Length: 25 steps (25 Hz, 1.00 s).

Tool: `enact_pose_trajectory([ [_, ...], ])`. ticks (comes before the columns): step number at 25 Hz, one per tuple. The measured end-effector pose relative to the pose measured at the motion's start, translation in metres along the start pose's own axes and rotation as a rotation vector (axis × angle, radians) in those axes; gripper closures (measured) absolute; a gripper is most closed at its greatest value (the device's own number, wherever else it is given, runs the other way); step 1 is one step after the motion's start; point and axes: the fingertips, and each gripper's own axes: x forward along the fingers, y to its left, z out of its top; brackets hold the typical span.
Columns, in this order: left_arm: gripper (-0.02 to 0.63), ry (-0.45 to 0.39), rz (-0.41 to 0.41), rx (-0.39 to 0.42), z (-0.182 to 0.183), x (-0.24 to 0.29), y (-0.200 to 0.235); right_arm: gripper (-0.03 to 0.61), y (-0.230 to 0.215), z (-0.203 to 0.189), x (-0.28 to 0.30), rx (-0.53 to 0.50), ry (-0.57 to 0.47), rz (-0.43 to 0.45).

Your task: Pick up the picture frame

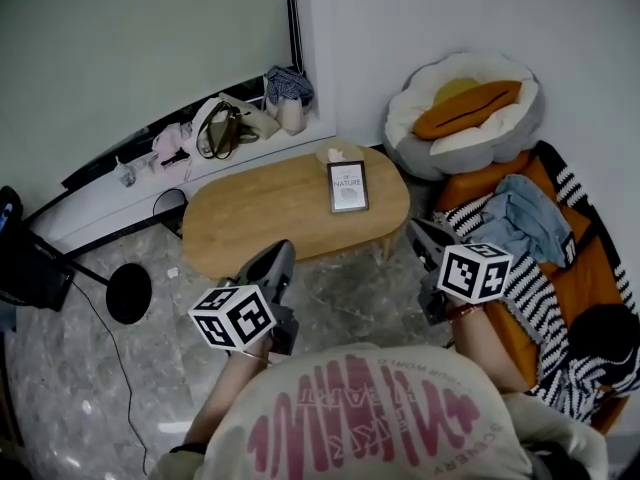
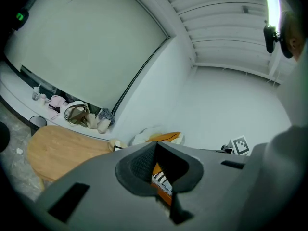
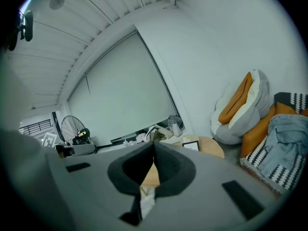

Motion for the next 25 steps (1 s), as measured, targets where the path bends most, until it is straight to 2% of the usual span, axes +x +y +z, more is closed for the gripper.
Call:
enact_pose_trajectory([
  [5, 0.611, 0.017, 0.005, -0.019, -0.001, 0.014, 0.017, 0.572, -0.013, -0.011, 0.024, 0.014, 0.038, -0.023],
  [14, 0.611, 0.081, 0.062, -0.098, -0.027, 0.039, 0.050, 0.572, -0.041, -0.035, 0.056, 0.049, 0.125, -0.040],
  [19, 0.611, 0.079, 0.080, -0.111, -0.017, 0.070, 0.065, 0.572, -0.061, -0.023, 0.095, 0.095, 0.137, -0.011],
  [25, 0.611, 0.063, 0.116, -0.111, 0.010, 0.123, 0.091, 0.572, -0.086, 0.016, 0.161, 0.077, 0.150, 0.044],
])
